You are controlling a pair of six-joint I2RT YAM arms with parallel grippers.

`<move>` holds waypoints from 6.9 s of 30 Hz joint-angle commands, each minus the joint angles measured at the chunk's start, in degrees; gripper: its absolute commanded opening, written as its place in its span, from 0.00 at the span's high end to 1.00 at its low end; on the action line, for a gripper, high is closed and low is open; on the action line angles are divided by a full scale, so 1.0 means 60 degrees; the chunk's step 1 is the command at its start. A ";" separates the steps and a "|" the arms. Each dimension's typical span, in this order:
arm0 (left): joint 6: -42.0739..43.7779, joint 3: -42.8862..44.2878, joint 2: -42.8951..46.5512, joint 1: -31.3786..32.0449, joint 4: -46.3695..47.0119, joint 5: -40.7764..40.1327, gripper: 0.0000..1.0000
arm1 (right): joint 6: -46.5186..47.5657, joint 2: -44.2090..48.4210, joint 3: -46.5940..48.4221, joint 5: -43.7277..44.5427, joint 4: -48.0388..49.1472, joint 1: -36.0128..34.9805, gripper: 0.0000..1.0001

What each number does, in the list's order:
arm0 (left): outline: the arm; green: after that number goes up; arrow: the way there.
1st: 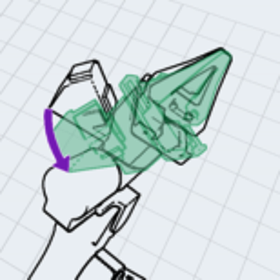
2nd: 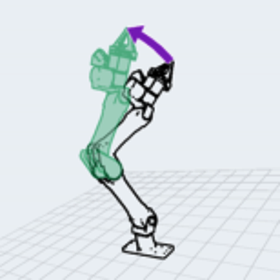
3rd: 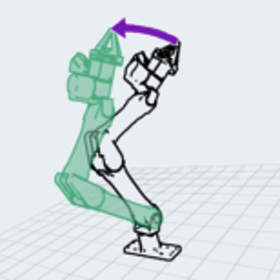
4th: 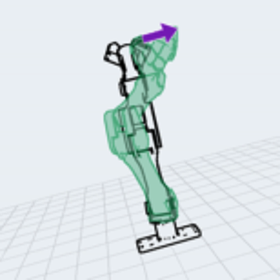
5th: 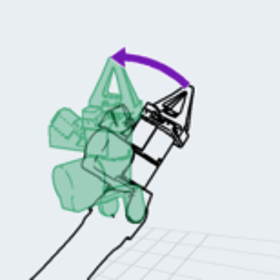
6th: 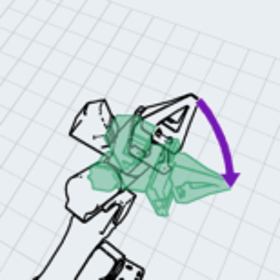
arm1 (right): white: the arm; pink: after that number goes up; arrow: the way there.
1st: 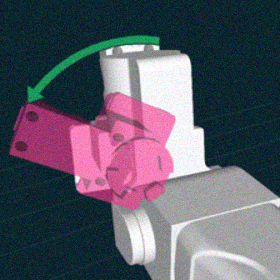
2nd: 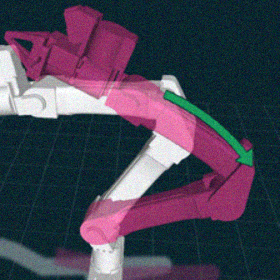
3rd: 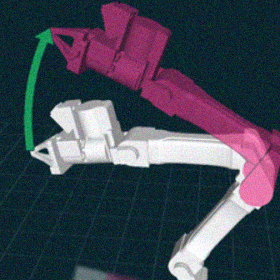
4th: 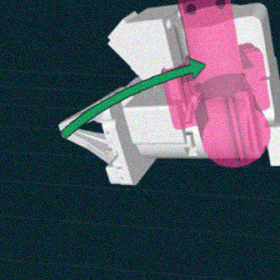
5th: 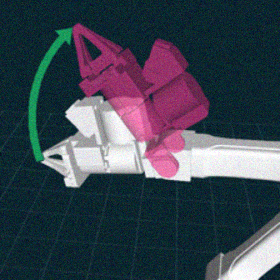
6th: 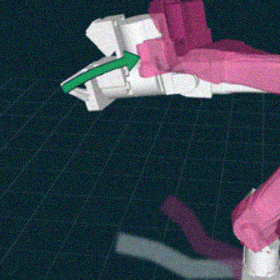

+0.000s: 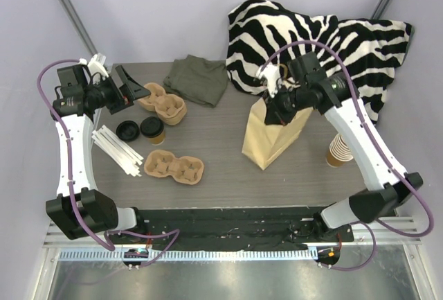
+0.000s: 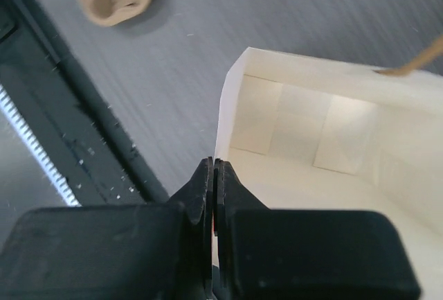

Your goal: Pack the takeout coffee

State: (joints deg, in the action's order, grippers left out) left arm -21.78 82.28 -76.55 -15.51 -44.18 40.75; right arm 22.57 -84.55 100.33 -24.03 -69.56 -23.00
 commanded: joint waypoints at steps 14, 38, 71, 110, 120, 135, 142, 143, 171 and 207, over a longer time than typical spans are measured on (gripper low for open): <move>0.3961 0.0304 -0.0262 -0.0008 -0.3281 -0.0992 0.00 | 0.1043 0.1304 -0.0611 0.0167 -0.0858 -0.3256 0.66; 0.6267 -0.0808 -0.0029 -0.0111 -0.4751 -0.0097 0.00 | 0.3544 -0.2810 0.6013 -0.0565 -0.1868 0.0685 0.07; 0.6585 -0.2610 0.0222 -0.0389 -0.2991 -0.1636 0.00 | 0.4809 -0.3384 0.4064 -0.0843 -0.1957 0.0480 0.97; 0.8054 -0.3898 -0.2695 0.0445 -0.1792 -0.1605 0.48 | 0.3578 -0.2768 0.4137 -0.0477 -0.1444 -0.0019 0.99; 0.8346 -0.3154 -0.2139 0.0840 -0.2200 -0.2205 0.84 | 0.3651 -0.2798 0.4064 -0.0375 -0.1444 -0.0048 0.99; 1.0613 -0.1044 -0.2123 0.3110 -0.3988 -0.3511 1.00 | 0.3753 -0.2680 0.3654 -0.0331 -0.1297 -0.0048 0.99; 0.8733 -0.1508 -0.2112 0.3493 -0.3259 -0.3189 0.75 | 0.3680 -0.2563 0.3406 -0.0301 -0.1254 -0.0048 0.99; 0.8481 -0.1917 -0.1776 0.3478 -0.2372 -0.3189 0.61 | 0.3666 -0.2462 0.3318 -0.0287 -0.1210 -0.0048 0.99; 0.4597 -0.5642 -0.0834 0.2248 0.2207 -0.2896 0.48 | 0.3519 -0.2490 0.3331 -0.0184 -0.1165 -0.0033 0.99; 0.7509 -0.2396 0.1566 0.2248 -0.1508 -0.2661 1.00 | 0.3417 -0.2080 0.3024 -0.0403 -0.0814 -0.0135 0.99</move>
State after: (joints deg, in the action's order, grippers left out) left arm 12.97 58.11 -71.99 -1.89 -44.25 25.43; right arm 43.79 -100.97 118.58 -25.19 -76.53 -23.11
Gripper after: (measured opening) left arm 0.032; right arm 0.031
